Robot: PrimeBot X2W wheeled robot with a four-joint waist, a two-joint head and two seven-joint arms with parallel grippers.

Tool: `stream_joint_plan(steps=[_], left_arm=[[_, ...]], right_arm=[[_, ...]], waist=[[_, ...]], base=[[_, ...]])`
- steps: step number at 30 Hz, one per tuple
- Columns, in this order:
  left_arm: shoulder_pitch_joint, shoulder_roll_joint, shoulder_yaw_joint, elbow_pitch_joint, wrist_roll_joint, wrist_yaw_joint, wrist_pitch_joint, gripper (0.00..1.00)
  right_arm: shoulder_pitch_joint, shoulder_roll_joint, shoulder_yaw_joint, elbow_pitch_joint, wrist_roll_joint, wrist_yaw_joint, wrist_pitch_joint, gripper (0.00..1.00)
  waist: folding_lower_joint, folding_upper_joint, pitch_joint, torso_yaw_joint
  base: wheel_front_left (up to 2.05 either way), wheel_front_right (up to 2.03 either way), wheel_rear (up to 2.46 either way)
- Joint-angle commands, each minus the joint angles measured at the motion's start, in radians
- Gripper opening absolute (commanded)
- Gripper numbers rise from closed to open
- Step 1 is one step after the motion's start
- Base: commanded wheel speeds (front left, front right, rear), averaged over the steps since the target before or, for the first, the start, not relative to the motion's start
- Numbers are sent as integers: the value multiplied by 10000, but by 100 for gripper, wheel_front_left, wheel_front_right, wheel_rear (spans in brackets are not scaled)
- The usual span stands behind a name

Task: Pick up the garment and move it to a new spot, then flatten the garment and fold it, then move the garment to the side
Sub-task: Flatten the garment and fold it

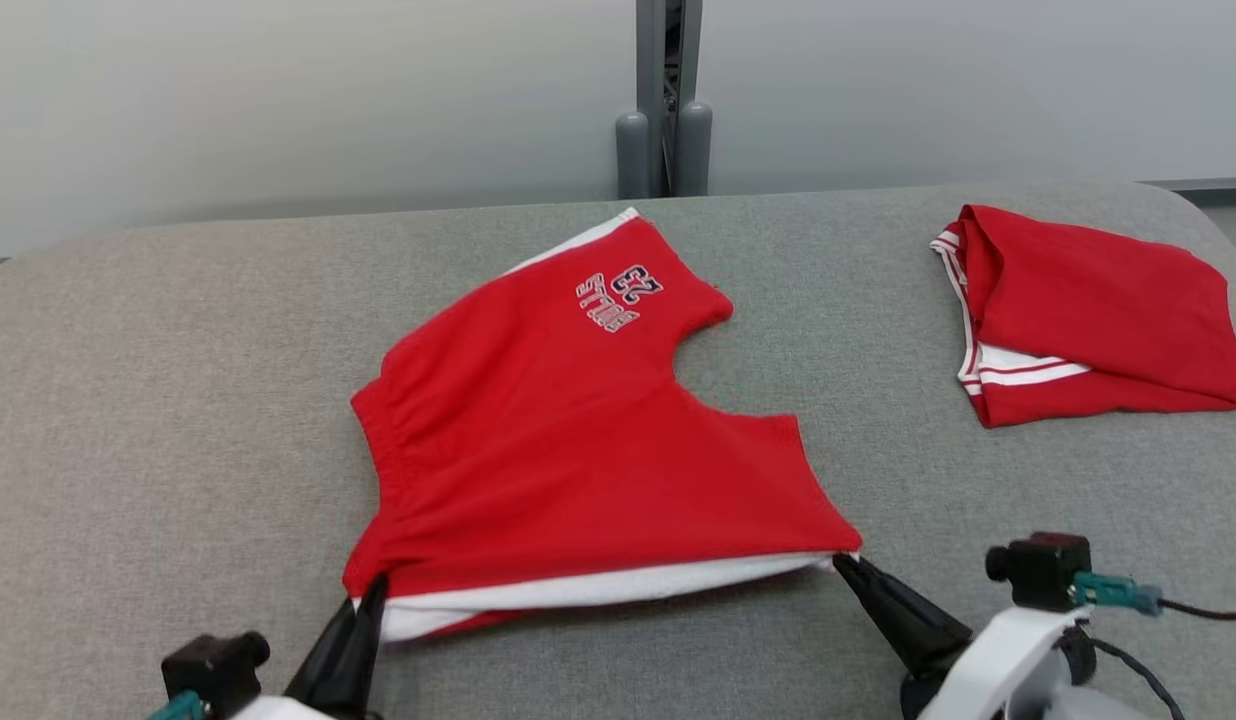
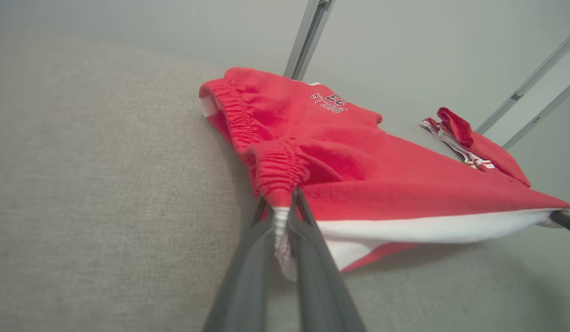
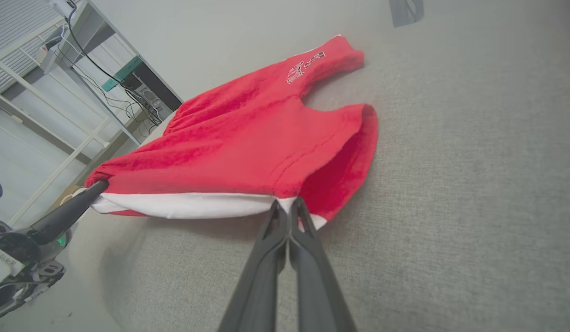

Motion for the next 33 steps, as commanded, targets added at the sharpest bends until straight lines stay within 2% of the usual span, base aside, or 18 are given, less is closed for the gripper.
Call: stream_joint_plan(steps=[1,9,16,19,24,29,33], left_arm=[[203,-12,152,-57,93,-63,-35,0],[1227,-236,682,120,446,-211,-35,0],[891,-438,811,31,957,-327,-35,0],[503,-472,790,-178,1289,-347,-35,0],[-614,-442,750,-188,1335,-393,-32,0],[-2017,-188,532,538,1217,-421,91,0],[-3166,-161,83,1354,932,-429,243,0]], right_arm=[[212,-133,-111,-86,109,0,92,0],[1438,-298,-785,-506,78,-1,533,0],[1249,-263,-1647,-748,-583,-1,641,0],[726,-332,-2016,-876,-1027,-1,630,0],[-764,-30,-2153,-523,-1663,-1,1001,0],[-2830,718,-1759,768,-1833,-1,1320,0],[-4435,1320,-1372,2467,-1840,-1,1304,0]], waist=[[0,0,-53,56],[0,0,-307,274],[0,0,-316,396],[0,0,-196,457],[0,0,102,583],[0,0,468,706],[0,0,809,985]], base=[[0,0,0],[0,0,0],[0,0,0],[0,0,0],[0,0,0],[0,0,0],[0,0,0]])
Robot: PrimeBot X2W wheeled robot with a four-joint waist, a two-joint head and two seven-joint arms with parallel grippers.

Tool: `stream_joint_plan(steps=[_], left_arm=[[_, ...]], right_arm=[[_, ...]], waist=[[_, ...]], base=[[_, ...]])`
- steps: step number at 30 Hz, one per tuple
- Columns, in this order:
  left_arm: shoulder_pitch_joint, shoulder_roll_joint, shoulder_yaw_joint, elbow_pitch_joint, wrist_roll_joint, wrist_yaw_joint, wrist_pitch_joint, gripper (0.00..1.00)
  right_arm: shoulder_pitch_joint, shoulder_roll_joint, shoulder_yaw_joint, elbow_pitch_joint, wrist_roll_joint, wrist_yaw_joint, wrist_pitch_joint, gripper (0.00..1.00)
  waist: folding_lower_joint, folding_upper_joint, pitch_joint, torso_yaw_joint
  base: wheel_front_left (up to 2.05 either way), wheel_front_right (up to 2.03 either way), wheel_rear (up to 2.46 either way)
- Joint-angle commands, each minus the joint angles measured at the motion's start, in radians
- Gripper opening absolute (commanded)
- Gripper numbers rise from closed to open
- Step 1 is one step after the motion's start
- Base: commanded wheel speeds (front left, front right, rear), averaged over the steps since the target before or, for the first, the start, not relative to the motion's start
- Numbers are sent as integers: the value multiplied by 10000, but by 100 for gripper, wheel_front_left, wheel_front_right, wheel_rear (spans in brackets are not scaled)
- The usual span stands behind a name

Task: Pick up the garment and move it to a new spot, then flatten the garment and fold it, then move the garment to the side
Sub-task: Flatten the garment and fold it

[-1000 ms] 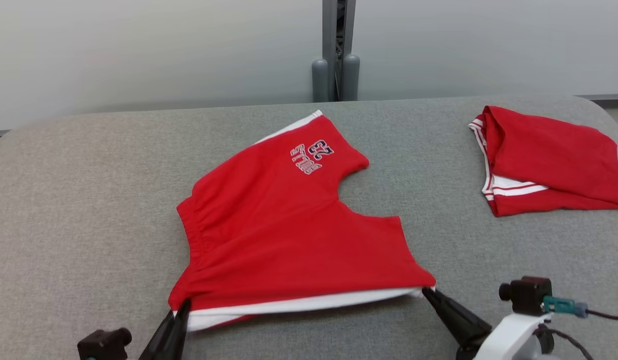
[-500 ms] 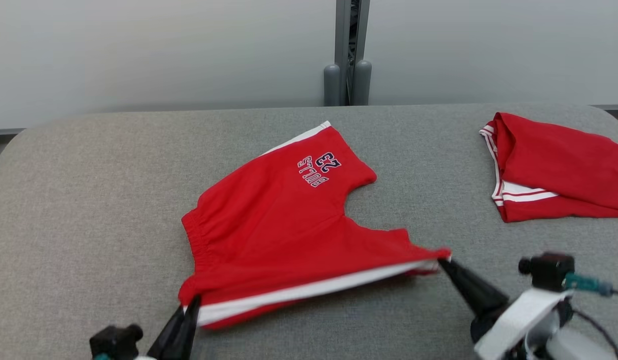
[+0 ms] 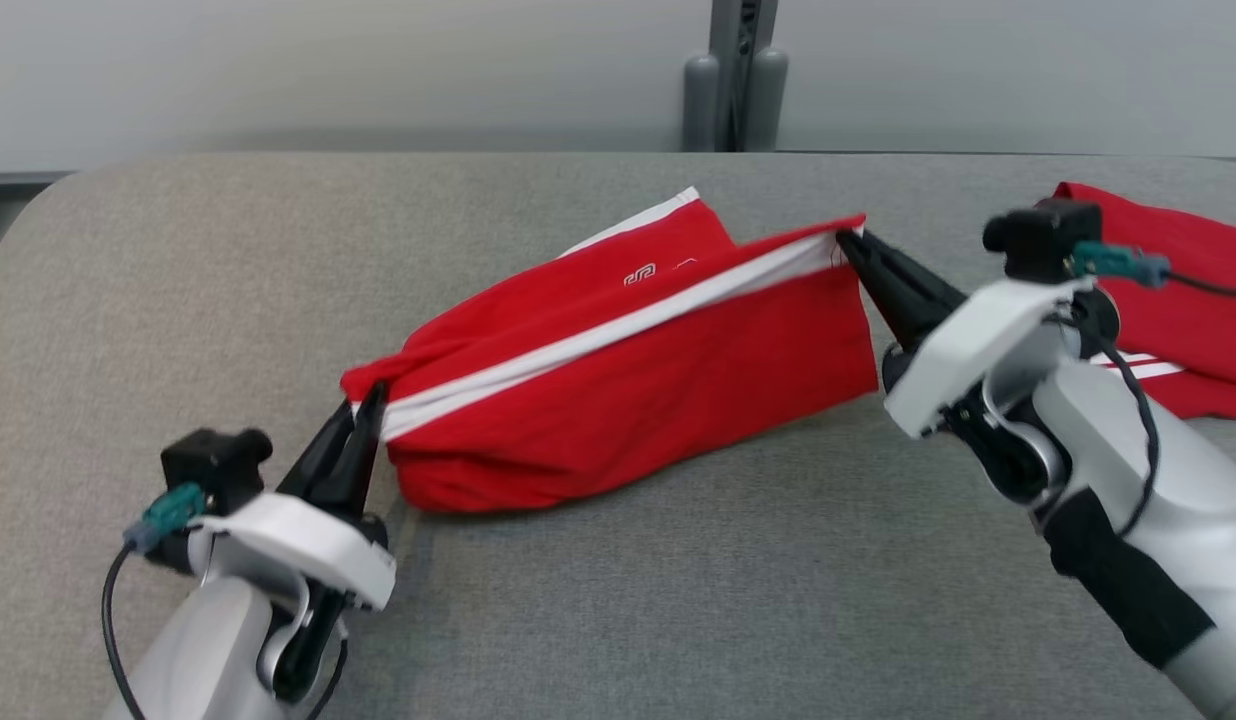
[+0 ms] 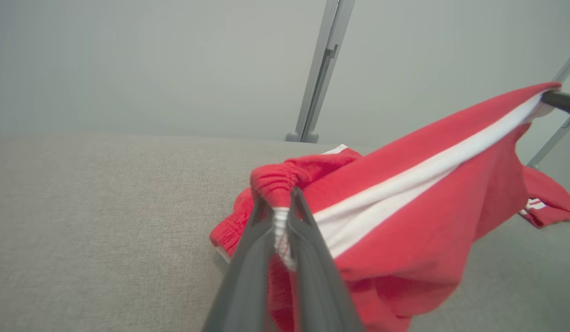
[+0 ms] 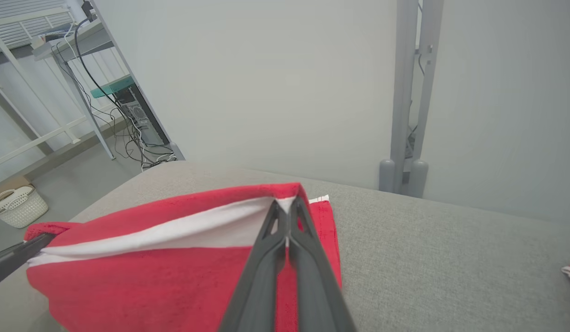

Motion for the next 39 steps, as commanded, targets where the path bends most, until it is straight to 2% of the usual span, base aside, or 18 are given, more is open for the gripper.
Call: stream_joint_plan(steps=[1,7,16,25,31,32,33,34,35,36,37,39], left_arm=[[-695,65,-297,448,-149,-37,74,0],[-2537,-88,-1304,1684,-701,-39,120,0],[-4525,-672,-2532,2932,-1501,-40,-31,0],[-5913,-1085,-3452,4085,-2303,-41,-183,0],[-6123,-1122,-3336,4035,-2269,-41,-192,0],[-6121,-1125,-3321,4037,-2220,-40,-193,0],[-6109,-1147,-3303,4037,-2201,-41,-193,0],[-6119,-1127,-3269,4052,-2093,-40,-194,6],[-6123,-1115,-3217,4057,-2038,-41,-194,45],[-6109,-1128,-3147,4044,-1993,-40,-194,88],[-6098,-1123,-3009,4023,-1930,-40,-195,100],[-6045,-1113,-2810,4001,-1724,-40,-194,100]], right_arm=[[-720,314,184,879,80,-3,-20,0],[-2684,900,635,3019,301,-3,-381,0],[-4632,1178,1113,5031,436,-3,-604,0],[-5407,1514,1629,6326,484,-3,-976,0],[-5523,1531,1767,6616,602,-3,-1182,0],[-5532,1545,1789,6642,603,-3,-1218,2],[-5537,1550,1828,6659,612,-3,-1232,30],[-5541,1551,1843,6686,644,-3,-1254,70],[-5559,1550,1822,6728,702,-3,-1248,100],[-5575,1556,1821,6749,718,-3,-1268,100],[-5579,1567,1852,6756,760,-3,-1275,100],[-5580,1535,1903,6738,826,-3,-1301,100]], waist=[[0,0,312,296],[0,0,1130,886],[0,0,2462,1613],[0,0,3377,1888],[0,0,3613,1924],[0,0,3636,1917],[0,0,3648,1915],[0,0,3649,1911],[0,0,3652,1904],[0,0,3654,1902],[0,0,3655,1898],[0,0,3650,1880]], base=[[0,0,0],[0,0,0],[0,0,0],[0,0,0],[0,0,0],[0,0,0],[0,0,0],[0,0,0],[0,0,0],[0,0,0],[0,0,0],[0,0,0]])
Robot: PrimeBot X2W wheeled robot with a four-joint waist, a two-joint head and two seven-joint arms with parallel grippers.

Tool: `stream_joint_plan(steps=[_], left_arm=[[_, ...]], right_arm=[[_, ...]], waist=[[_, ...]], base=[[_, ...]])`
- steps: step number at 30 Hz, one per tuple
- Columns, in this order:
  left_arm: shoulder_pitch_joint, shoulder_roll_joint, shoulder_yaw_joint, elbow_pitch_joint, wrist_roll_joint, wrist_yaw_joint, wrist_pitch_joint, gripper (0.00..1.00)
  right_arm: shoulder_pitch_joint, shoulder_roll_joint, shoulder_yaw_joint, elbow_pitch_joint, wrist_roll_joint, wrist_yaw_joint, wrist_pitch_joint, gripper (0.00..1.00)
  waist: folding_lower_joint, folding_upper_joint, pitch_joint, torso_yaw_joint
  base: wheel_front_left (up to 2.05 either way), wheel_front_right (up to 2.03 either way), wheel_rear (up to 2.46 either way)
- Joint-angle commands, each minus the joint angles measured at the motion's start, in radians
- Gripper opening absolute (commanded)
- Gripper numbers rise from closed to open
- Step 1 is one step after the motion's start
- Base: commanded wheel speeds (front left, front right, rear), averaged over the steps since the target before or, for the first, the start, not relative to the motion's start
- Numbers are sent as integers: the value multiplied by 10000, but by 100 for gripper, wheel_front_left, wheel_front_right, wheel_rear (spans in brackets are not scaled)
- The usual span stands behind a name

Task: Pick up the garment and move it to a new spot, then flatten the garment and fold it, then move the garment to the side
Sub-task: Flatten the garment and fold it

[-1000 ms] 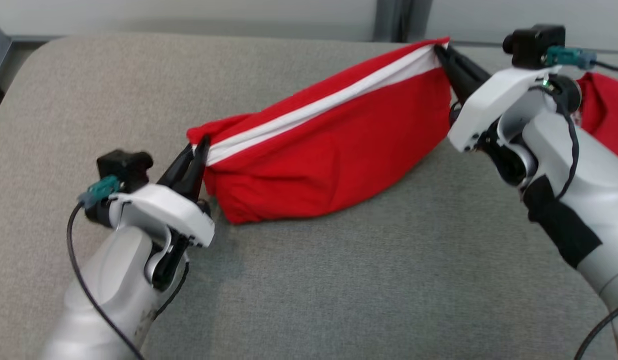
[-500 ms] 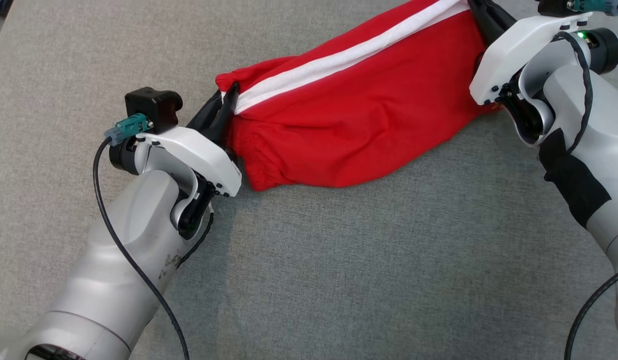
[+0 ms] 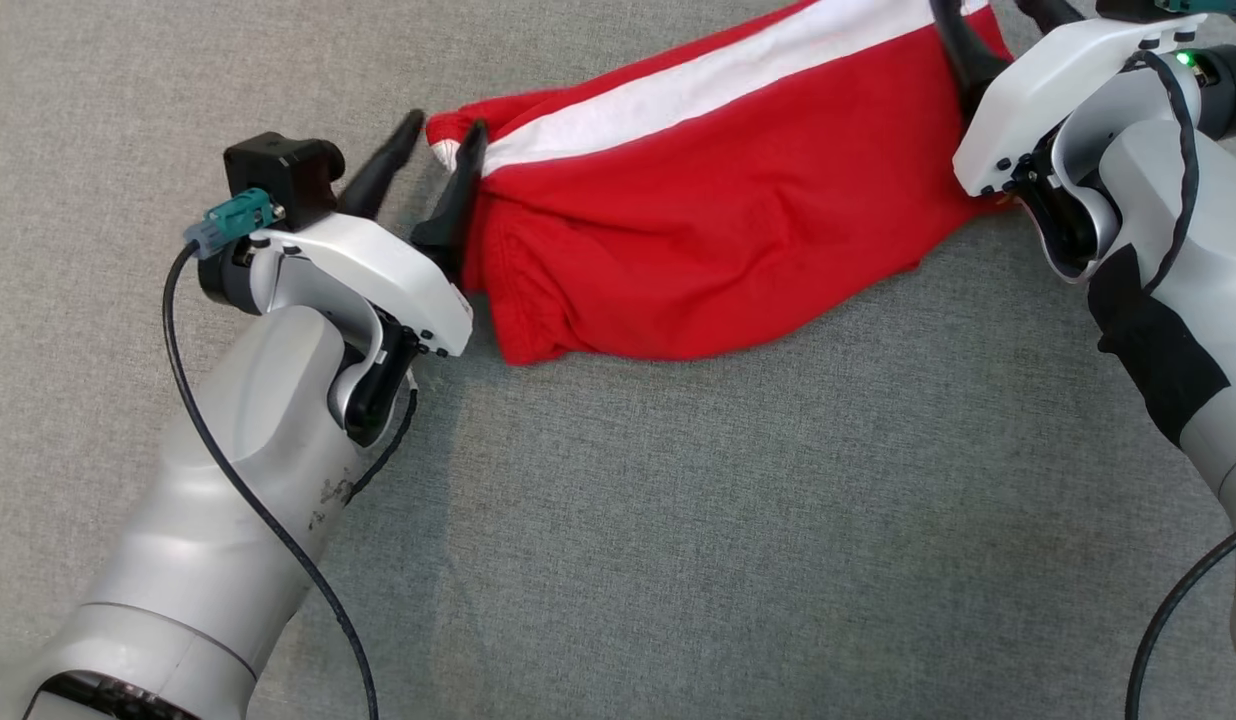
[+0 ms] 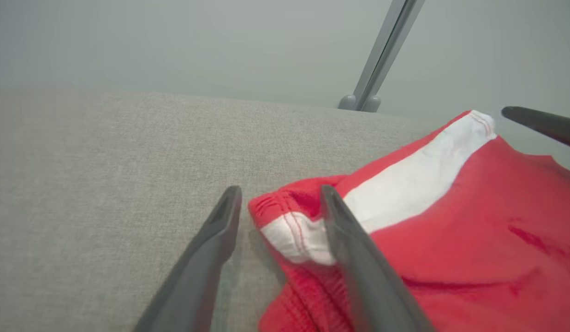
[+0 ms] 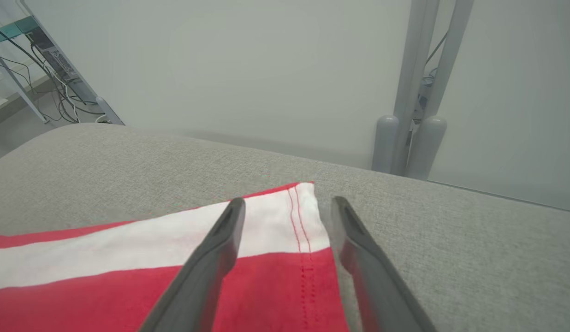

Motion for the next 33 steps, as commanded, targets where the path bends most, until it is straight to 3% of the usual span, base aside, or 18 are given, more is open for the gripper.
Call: stream_joint_plan(steps=[1,7,13,20,26,33], left_arm=[[24,54,139,-88,184,-24,-56,100],[645,192,1514,-989,1319,-16,-49,100],[1915,146,3464,-2843,3000,373,-49,100],[4078,-403,5424,-5236,4835,335,-50,100],[5801,-767,6343,-6879,5721,443,-49,100],[7431,-919,6559,-8115,6150,726,-49,100]], right_arm=[[-76,-75,-15,-24,165,-3,-109,100],[327,-308,172,-454,298,-3,-237,100],[771,-428,293,-753,449,-2,-292,100],[1466,-468,523,-809,695,-3,-296,100],[1941,-426,708,-527,1060,-3,114,100],[2119,-532,779,-67,1404,-2,718,100]], waist=[[0,0,-11,-22],[0,0,-298,-113],[0,0,-660,-309],[0,0,-1236,-357],[0,0,-1626,-204],[0,0,-1819,134]], base=[[0,0,0],[0,0,0],[0,0,0],[0,0,0],[0,0,0],[0,0,0]])
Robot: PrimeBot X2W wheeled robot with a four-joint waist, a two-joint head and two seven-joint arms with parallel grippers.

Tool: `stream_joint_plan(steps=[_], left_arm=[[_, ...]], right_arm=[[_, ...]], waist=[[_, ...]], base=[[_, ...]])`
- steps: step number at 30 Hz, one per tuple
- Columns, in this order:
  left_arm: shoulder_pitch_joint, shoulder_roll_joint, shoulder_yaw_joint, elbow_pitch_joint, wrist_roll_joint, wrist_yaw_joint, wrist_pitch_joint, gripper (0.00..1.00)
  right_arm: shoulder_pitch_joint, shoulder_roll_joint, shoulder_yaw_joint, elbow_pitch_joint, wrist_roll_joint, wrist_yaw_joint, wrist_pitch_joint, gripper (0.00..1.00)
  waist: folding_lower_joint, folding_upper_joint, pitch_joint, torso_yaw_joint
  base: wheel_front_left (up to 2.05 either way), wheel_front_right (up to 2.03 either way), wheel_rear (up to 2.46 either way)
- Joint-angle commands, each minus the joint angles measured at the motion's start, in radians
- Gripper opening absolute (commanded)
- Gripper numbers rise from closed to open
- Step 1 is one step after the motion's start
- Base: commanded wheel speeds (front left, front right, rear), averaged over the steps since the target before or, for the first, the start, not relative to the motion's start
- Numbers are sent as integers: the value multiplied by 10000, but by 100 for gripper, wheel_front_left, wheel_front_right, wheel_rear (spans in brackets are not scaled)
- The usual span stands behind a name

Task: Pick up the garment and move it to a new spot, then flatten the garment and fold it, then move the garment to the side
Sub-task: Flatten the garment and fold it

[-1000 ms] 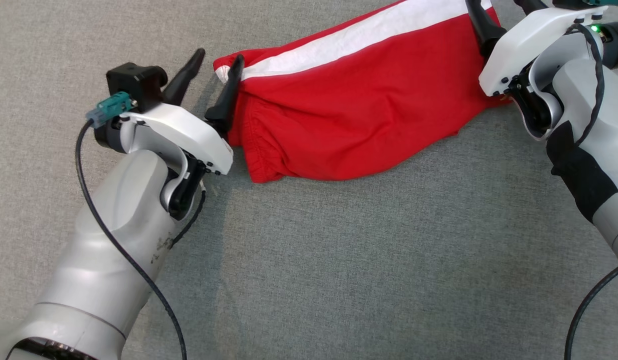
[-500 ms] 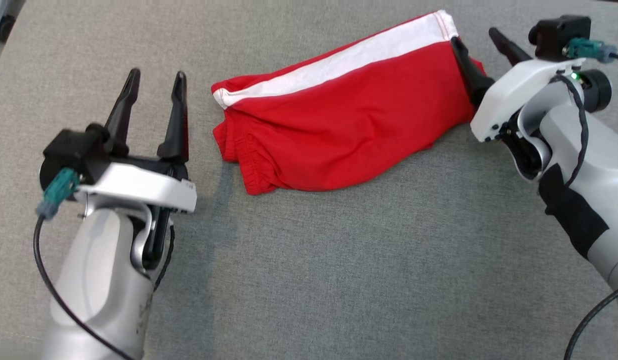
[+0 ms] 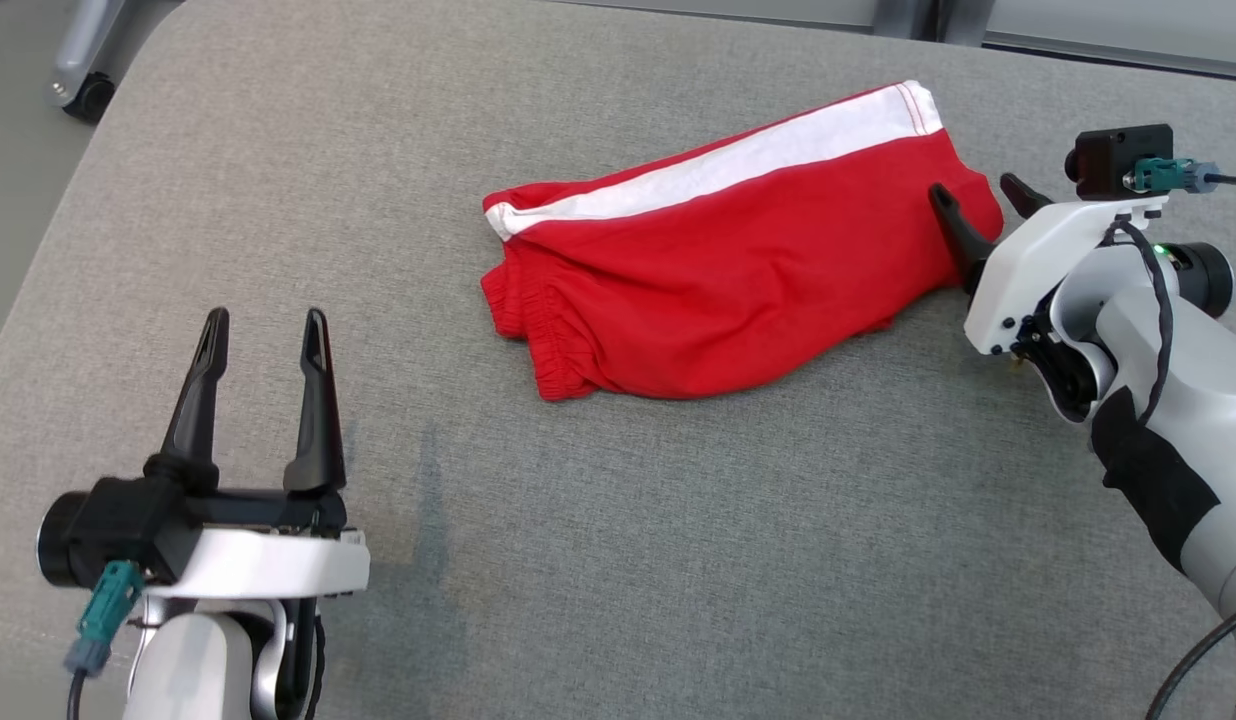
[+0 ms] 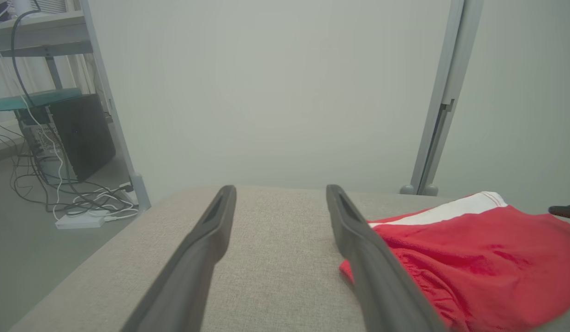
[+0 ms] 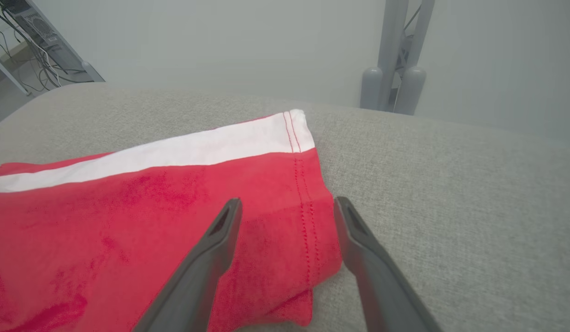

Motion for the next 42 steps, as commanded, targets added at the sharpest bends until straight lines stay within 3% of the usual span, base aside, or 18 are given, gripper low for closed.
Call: stream_joint_plan(steps=[1,12,22,23,24,25,32,42], left_arm=[[239,9,35,-187,160,135,-37,100],[661,6,14,-667,26,449,-37,100],[570,8,-265,-645,-37,532,-39,100],[545,11,-277,-674,-80,542,-39,100],[553,9,-301,-652,-106,555,-38,100],[544,8,-313,-654,-113,581,-39,100],[733,9,-368,-526,-77,600,-38,100],[1089,11,-347,-278,98,414,-38,100]], right_arm=[[99,-87,50,165,68,-1,261,100],[395,43,167,536,407,-1,1875,100],[695,240,63,636,672,0,2432,100],[716,241,58,642,691,0,2414,50],[743,252,58,645,710,0,2393,29],[786,265,88,620,708,0,2417,0],[871,59,206,129,616,0,1461,0],[2255,-408,315,-1800,1377,0,559,0]], waist=[[0,0,-64,110],[0,0,-267,241],[0,0,-190,409],[0,0,-180,439],[0,0,-179,465],[0,0,-181,490],[0,0,-484,400],[0,0,-1626,-200]], base=[[0,0,0],[0,0,0],[0,0,0],[0,0,0],[0,0,0],[0,0,0],[0,0,0],[0,0,0]])
